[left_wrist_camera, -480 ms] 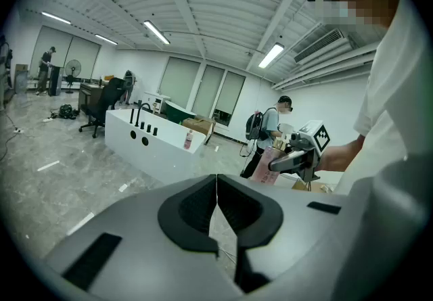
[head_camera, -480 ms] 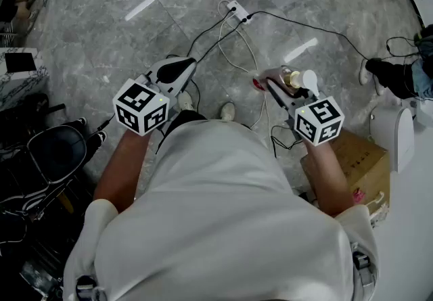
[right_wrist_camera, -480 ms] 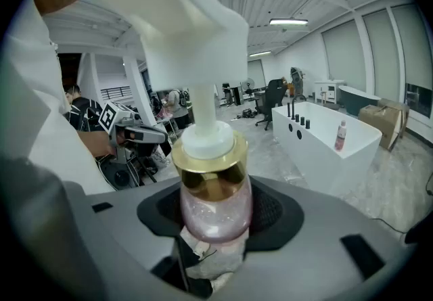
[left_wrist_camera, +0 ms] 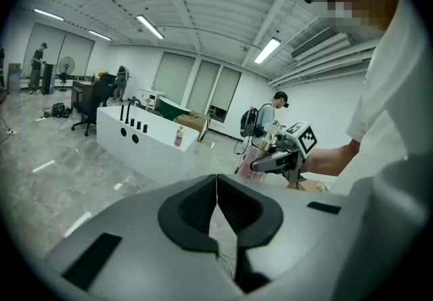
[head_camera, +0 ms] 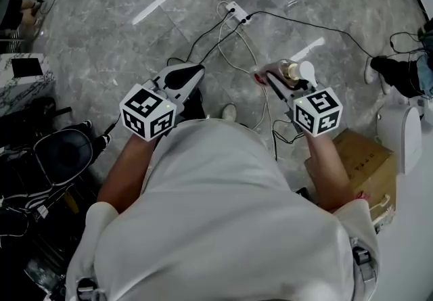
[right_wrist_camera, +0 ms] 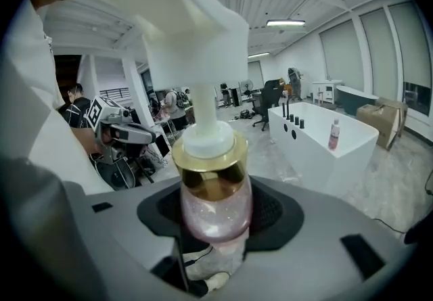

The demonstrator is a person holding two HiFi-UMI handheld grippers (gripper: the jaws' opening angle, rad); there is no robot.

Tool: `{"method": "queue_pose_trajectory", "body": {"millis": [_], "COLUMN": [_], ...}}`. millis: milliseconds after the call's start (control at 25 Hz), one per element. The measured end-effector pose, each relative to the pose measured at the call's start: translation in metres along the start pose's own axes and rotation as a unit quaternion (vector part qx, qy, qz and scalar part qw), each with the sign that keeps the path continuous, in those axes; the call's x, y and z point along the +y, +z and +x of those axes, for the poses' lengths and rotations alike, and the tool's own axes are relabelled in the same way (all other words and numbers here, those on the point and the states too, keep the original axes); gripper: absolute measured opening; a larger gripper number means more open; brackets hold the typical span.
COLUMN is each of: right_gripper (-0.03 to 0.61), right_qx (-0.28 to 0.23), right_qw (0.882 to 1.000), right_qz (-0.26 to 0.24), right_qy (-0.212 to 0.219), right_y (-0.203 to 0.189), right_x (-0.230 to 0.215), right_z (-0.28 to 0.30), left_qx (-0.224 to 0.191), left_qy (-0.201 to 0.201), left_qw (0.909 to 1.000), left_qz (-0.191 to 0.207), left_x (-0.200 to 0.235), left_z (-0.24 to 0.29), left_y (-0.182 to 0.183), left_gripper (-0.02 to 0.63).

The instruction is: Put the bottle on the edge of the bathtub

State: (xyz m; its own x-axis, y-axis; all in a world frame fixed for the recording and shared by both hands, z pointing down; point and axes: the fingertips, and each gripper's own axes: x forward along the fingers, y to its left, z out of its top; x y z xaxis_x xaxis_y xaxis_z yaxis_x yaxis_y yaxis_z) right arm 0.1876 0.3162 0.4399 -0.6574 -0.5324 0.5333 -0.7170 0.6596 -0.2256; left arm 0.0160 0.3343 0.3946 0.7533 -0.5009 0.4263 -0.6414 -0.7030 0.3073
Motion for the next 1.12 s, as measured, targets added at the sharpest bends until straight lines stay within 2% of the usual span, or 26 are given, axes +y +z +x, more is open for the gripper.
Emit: {"method": "queue_pose_trajectory", "body": {"millis": [160,320,520,720,880,1120], "right_gripper": [0.225,0.225,0.225,0.225,0.225,0.225], "right_qx": [0.008,0.016,0.012,0.001,-0.007,0.0], "right_qw": [1.0,0.999,0.998,0.997,0.996,0.995], "right_qz": [0.016,0.022,0.024,0.02,0.023,0.01], "right_qy": [-0.01,-0.025,-0.055,-0.076,-0.089,-0.1], "right_y": [0.015,0.04,0.092,0.147,0.185,0.229], "right_x": [-0.021,-0.042,-0.08,-0.117,-0.152,-0.219], "right_z": [0.025,0.061,0.109,0.165,0.206,0.257], "left_qx": [-0.004,-0.002,-0.014,-0.016,-0.019,-0.023], "left_qy": [-0.016,-0.029,-0.053,-0.073,-0.072,-0.057], "left_qw": [0.9999,0.9996,0.9984,0.9967,0.9968,0.9981], "left_qz": [-0.001,0.0,0.016,0.031,0.028,-0.003], "left_x": [0.027,0.075,0.139,0.197,0.24,0.289], "left_z": [0.013,0.028,0.041,0.036,0.033,0.047], "left_y": [0.009,0.026,0.073,0.105,0.122,0.138], "left_gripper": [0.018,0.018,0.018,0.018,0.018,0.018]}}
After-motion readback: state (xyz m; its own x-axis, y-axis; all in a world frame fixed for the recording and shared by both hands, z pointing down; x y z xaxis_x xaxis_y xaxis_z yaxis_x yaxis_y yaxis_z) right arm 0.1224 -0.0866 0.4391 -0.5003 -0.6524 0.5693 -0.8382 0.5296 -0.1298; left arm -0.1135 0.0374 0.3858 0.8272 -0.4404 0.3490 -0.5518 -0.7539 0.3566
